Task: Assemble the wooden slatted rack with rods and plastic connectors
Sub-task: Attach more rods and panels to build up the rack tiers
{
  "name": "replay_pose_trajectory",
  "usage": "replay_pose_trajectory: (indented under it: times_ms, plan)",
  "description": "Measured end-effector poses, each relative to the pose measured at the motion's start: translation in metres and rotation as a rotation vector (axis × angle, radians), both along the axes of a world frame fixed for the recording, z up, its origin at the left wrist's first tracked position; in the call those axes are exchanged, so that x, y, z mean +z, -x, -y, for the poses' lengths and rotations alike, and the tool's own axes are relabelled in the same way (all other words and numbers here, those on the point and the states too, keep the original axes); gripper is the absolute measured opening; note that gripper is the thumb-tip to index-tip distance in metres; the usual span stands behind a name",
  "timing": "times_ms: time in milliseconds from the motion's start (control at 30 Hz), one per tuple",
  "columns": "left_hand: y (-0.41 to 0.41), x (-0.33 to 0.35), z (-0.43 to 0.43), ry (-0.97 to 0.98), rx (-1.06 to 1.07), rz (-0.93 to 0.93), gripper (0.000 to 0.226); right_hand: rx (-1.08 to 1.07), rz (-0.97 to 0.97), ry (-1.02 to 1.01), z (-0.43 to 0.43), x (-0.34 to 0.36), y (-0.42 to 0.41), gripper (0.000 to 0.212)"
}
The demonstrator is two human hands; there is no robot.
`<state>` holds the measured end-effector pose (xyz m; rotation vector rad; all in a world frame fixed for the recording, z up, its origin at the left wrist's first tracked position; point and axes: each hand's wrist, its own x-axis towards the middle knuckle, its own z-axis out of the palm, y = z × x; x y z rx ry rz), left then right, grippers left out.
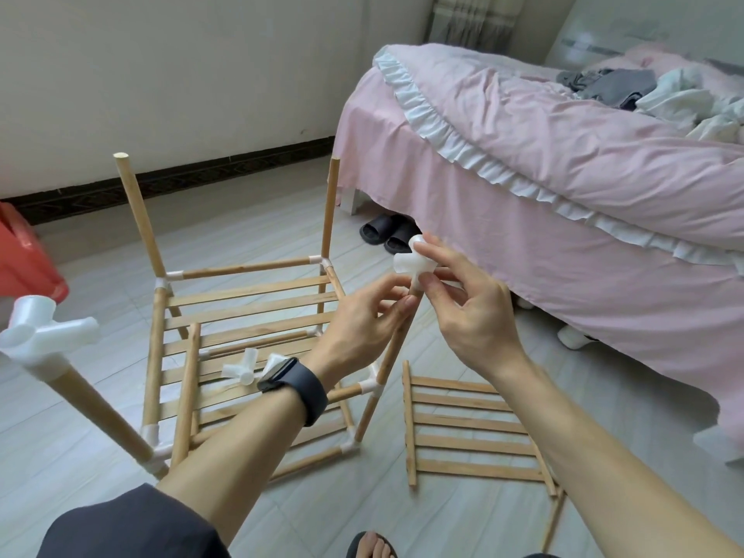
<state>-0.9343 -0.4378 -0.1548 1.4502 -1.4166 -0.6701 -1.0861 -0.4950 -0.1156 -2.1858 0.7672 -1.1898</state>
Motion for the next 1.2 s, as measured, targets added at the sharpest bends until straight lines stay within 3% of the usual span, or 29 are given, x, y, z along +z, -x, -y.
replay_pose_trajectory:
  times_ms: [167, 467, 800, 967, 1200]
  plan:
    - [0.005, -0.007, 0.000, -0.024, 0.012, 0.082, 0.021, -0.096, 0.048, 0.126, 0.002, -0.005, -0.001, 0.047]
    - [-0.003, -0.016, 0.003, -0.020, 0.008, 0.171, 0.023, -0.081, 0.081, 0.230, 0.003, -0.017, -0.007, 0.042]
    - [0.001, -0.011, 0.002, -0.043, 0.011, 0.188, 0.023, -0.050, 0.056, 0.206, 0.006, -0.020, -0.008, 0.041]
    - [0.004, -0.010, -0.002, -0.064, 0.031, 0.193, 0.025, -0.092, 0.049, -0.045, -0.001, -0.008, -0.007, 0.053]
    - [0.002, -0.012, -0.005, -0.029, 0.046, 0.229, 0.023, -0.109, 0.002, 0.078, 0.000, -0.012, -0.013, 0.049]
